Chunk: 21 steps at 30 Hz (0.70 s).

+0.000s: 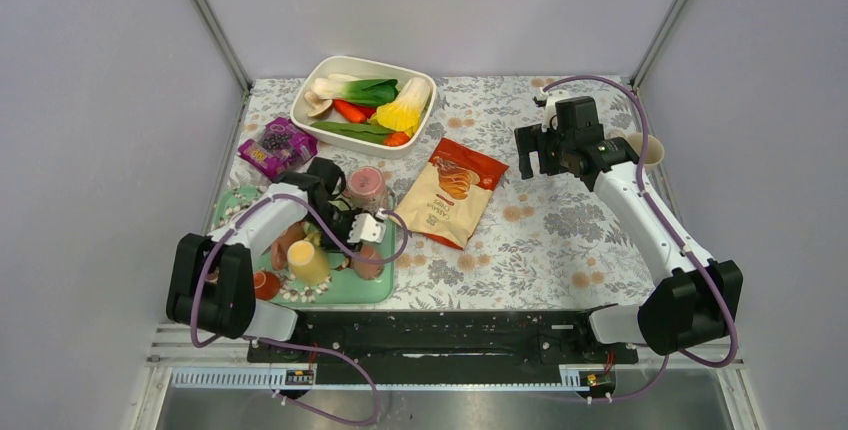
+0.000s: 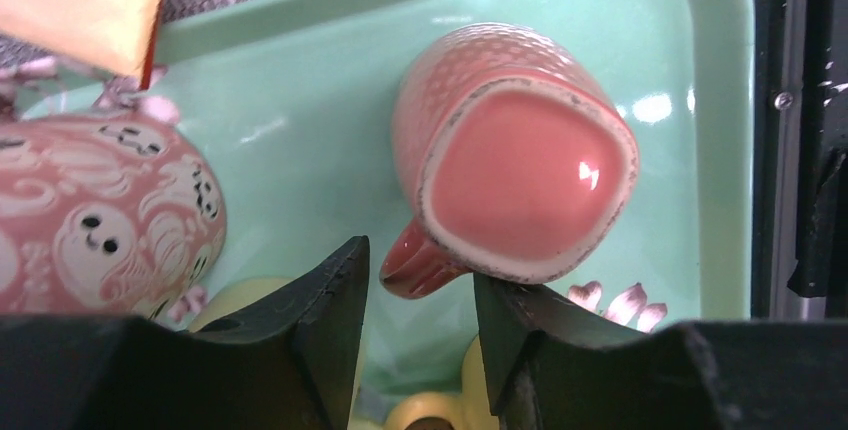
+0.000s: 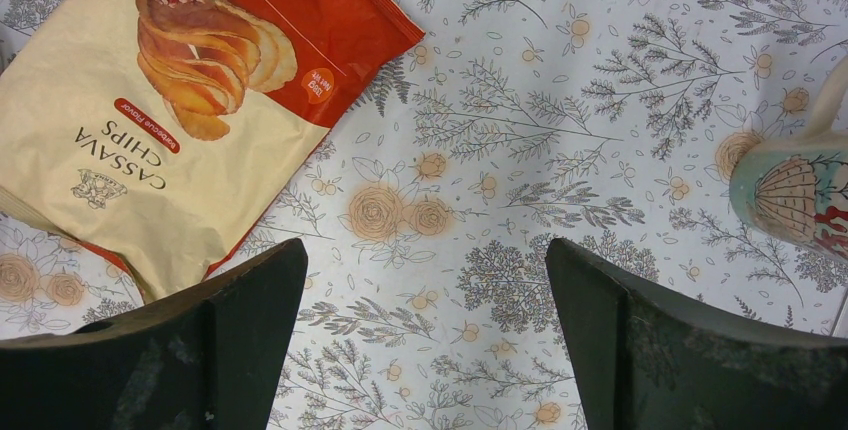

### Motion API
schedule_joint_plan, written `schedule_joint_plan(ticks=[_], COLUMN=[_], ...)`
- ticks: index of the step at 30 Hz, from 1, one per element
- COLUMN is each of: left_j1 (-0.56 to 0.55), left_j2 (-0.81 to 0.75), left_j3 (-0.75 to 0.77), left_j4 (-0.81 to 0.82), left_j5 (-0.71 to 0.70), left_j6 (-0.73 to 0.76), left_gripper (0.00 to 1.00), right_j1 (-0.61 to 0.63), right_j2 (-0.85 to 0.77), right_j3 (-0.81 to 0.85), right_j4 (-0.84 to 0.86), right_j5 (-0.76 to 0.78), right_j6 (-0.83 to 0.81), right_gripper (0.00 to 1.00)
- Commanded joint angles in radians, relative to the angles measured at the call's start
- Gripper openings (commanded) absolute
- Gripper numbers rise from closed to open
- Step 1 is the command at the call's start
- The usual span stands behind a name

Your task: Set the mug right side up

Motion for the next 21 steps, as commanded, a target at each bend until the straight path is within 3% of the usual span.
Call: schedule_joint_plan(ticks=[1,3,5,8,16,21], left_j1=[-0.022,-0.022,-0.024,-0.025,-0.025,-0.024], left_j2=[0.027,0.033,0.031,0.029,-0.023,-0.105], left_j3=[-0.013,-0.018,-0.013,0.003,0.059,0.136], left_j4=[0.043,0.044,0.043,0.033,0.018,0.042], left_j5=[0.011,0.019,0.039,0.069,0.184,0.273], left_j6=[-0.032,-0.033,-0.058,-0.109,-0.359,-0.604], left_gripper=[0.46,0.42,0.3,0.02,0.0,0.0], right_j1=[0.011,0.011,0.011,0.01,0.034,0.12], right_j2=[-0.016,-0.018,-0.018,-0.017,-0.055,-0.15], right_j3=[0.0,0.0,0.002,0.0,-0.022,-0.154], right_j4=[0.03,0.03,0.03,0.029,0.034,0.193], right_j5=[-0.003,-0.003,-0.003,-0.004,-0.095,-0.27], right_j6=[-0.014,-0.014,-0.014,-0.012,0.034,0.139], right_gripper=[0.99,1.0,0.99,0.99,0.99,0.99])
